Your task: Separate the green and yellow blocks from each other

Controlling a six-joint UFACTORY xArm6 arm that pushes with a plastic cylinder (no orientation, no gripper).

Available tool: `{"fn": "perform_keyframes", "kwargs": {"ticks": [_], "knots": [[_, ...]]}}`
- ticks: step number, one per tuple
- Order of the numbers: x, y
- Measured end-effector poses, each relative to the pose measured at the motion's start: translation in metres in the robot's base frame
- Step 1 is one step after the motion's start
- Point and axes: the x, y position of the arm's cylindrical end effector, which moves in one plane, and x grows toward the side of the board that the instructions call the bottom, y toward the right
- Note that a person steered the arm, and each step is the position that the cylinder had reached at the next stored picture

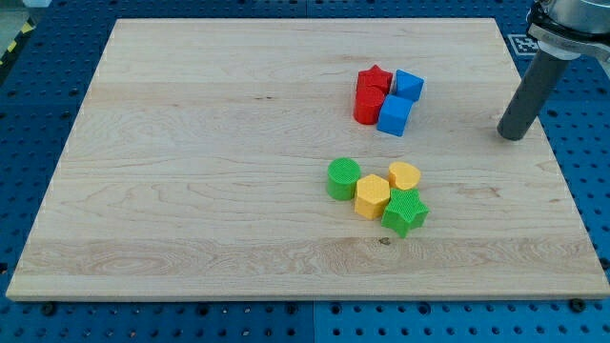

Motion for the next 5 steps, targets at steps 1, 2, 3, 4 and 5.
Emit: {"fn": "perform_keyframes", "kwargs": {"ticks": [1,2,3,4,5], "knots": [[0.004,0.003],[0.049,-0.004],[0.106,-0.034],[0.112,-0.048],[0.145,-0.096]]}}
